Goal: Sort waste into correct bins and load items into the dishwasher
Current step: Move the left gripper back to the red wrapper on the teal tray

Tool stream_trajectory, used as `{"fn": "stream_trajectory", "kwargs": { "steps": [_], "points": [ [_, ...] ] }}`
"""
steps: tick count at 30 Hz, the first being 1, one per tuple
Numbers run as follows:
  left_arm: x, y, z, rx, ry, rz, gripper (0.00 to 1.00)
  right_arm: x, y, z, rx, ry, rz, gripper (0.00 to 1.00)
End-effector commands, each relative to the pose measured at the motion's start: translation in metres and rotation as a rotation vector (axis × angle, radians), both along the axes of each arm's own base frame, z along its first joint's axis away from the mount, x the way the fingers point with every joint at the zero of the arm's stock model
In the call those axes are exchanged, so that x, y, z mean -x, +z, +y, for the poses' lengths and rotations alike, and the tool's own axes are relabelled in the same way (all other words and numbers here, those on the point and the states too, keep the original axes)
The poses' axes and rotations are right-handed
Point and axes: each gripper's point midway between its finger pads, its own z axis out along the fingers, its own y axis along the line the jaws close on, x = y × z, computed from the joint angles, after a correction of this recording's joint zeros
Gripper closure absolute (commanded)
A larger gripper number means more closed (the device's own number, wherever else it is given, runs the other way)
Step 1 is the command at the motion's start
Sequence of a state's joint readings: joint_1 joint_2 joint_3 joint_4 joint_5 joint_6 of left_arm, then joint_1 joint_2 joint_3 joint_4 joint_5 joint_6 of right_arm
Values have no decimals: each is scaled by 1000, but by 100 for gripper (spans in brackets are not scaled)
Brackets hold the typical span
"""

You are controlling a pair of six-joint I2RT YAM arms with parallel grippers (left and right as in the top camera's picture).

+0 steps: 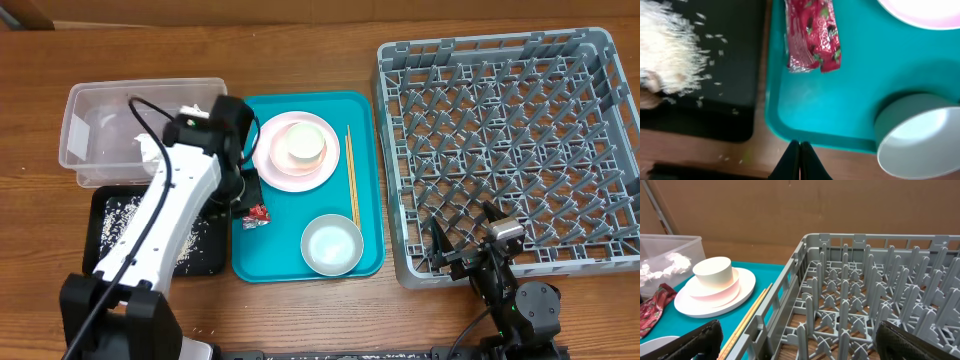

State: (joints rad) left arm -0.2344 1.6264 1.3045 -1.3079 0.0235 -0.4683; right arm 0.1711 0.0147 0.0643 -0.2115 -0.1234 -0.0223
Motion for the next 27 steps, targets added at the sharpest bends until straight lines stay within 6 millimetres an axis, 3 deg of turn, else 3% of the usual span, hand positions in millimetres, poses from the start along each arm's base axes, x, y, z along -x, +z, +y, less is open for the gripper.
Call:
{"fn": "stream_trajectory", "kwargs": {
  "steps": [1,5,16,27],
  "points": [
    [8,-25,-6,23,4,28,96,1,3,1,-2,5,-15,0],
    [6,-42,-5,21,3,2,94,1,3,1,-2,5,-15,0],
    [-15,-61,1,-17,2,-106,66,1,3,1,-2,5,-15,0],
    [-28,-71,2,-28,3,-145,73,1,3,1,-2,5,-15,0]
  ]
}}
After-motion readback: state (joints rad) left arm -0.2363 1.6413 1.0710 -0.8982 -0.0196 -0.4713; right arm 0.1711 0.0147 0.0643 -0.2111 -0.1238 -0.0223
